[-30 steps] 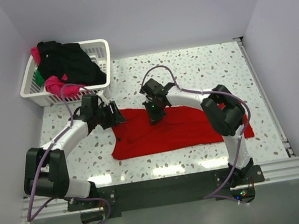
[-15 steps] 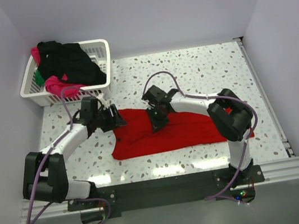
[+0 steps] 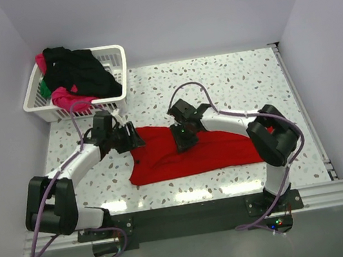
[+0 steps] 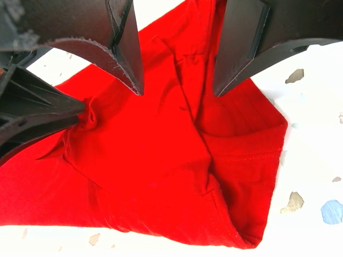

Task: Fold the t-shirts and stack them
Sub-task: Fold the tshirt

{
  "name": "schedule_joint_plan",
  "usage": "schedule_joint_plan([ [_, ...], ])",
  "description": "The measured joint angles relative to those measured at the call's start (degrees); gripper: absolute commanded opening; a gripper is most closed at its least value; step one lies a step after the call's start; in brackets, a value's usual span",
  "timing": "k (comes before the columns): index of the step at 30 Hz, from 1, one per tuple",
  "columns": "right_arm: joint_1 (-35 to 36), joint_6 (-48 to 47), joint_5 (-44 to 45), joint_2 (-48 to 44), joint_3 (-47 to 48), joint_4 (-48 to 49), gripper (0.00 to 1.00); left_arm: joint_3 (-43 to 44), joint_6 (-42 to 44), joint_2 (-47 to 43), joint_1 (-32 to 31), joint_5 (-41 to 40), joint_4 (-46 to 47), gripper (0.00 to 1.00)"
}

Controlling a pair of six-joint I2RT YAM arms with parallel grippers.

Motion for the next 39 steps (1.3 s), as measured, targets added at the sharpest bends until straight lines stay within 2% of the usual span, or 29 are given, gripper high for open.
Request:
schedule_joint_plan([
  [7,0.02,0.24,1.51,-3.45,-0.52,-1.22,0.40,0.09,0.00,0.00,-0.46,0.07,-0.17,0.58],
  [13,0.04,0.24,2.29,-4.17,-0.04,-1.27,0.40,1.33,-0.02,0.04,-2.21,0.04,-0.31,0.58],
  [20,0.07,0.22,0.94,1.40,7.21,0.81,0.40,2.08,-0.09,0.09,-3.43,0.04,-0.09,0.58],
  [25,0.07,0.22,-0.17,5.22,8.96,2.23,0.40,2.08,-0.11,0.44,-3.54,0.07,0.09,0.59],
  [39,2.01,0.70,-2.78,5.62,4.04,2.82,0.39,2.08,-0.17,1.11,-3.69,0.07,0.22,0.58],
])
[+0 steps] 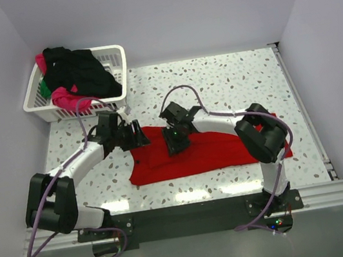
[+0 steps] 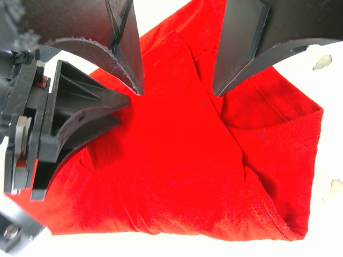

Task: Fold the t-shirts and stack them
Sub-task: Fold the tshirt

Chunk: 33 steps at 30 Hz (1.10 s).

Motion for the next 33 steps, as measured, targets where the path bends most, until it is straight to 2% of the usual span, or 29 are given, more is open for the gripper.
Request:
schedule_joint_plan([
  [15,1.53,1.16,-1.03,-5.53,-3.50,-0.96,0.39,-0.28,-0.48,0.96,-0.28,-0.07,0.76,0.58],
  [23,0.61,-0.17,2.16,-8.96,-1.33,-6.45,0.42,6.97,-1.84,8.20,-6.10,-0.61,1.16,0.58],
  [27,-4.66,-1.09,3.34,-11.34,-1.27,-7.08,0.43,10.23,-2.05,13.49,-6.91,-0.35,1.14,0.58],
  [33,-18.25,-3.13,6.14,-13.90,-4.55,-6.38,0.44,15.52,-1.97,22.40,-6.88,-0.02,0.28,0.58],
])
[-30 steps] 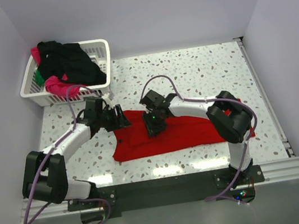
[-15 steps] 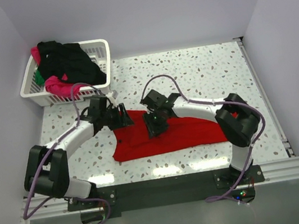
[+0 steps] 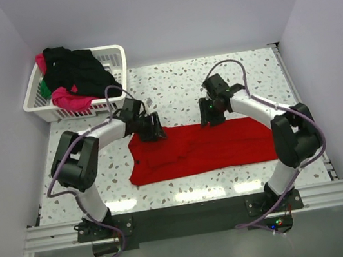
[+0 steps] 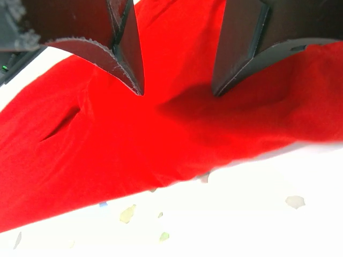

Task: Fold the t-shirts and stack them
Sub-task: Fold the tshirt

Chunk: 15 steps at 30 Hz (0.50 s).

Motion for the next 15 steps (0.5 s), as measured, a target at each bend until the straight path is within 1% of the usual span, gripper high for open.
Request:
schedule_joint_plan([
  [4,-5.46,-1.75,1.88,0.39,-2.47,-0.09,0.45,4.57,0.15,4.17,0.02,0.85,-0.85,0.58],
  [9,-8.52,-3.23,2.32,2.21,-4.57,0.00,0.45,13.42,0.37,11.08,0.02,1.97,-1.49,0.58],
  [15,-10.97,-3.72,3.56,5.01,-5.57,-0.22,0.45,26.67,1.11,20.26,-0.02,2.43,-2.54,0.58],
])
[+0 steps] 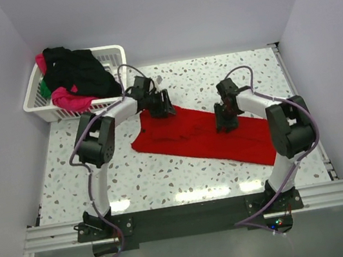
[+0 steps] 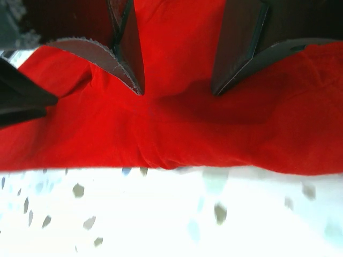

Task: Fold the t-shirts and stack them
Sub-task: Fold the tshirt

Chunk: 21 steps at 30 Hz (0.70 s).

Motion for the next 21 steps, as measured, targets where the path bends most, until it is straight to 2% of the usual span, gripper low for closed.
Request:
schedule_joint_plan([
  [9,-0.61,0.24,0.15,0.59,-0.02,-0.07,0.45,23.21,1.42,15.54,-0.09,2.82,-0.02,0.59],
  [14,-0.61,0.28,0.17,0.55,0.13,-0.59,0.45,27.80,1.57,19.08,-0.31,5.64,2.64,0.60],
  [21,-0.74,-0.35,1.73,-0.33,3.91,-5.79,0.48,27.89,0.94,18.91,-0.46,6.38,4.35,0.63],
])
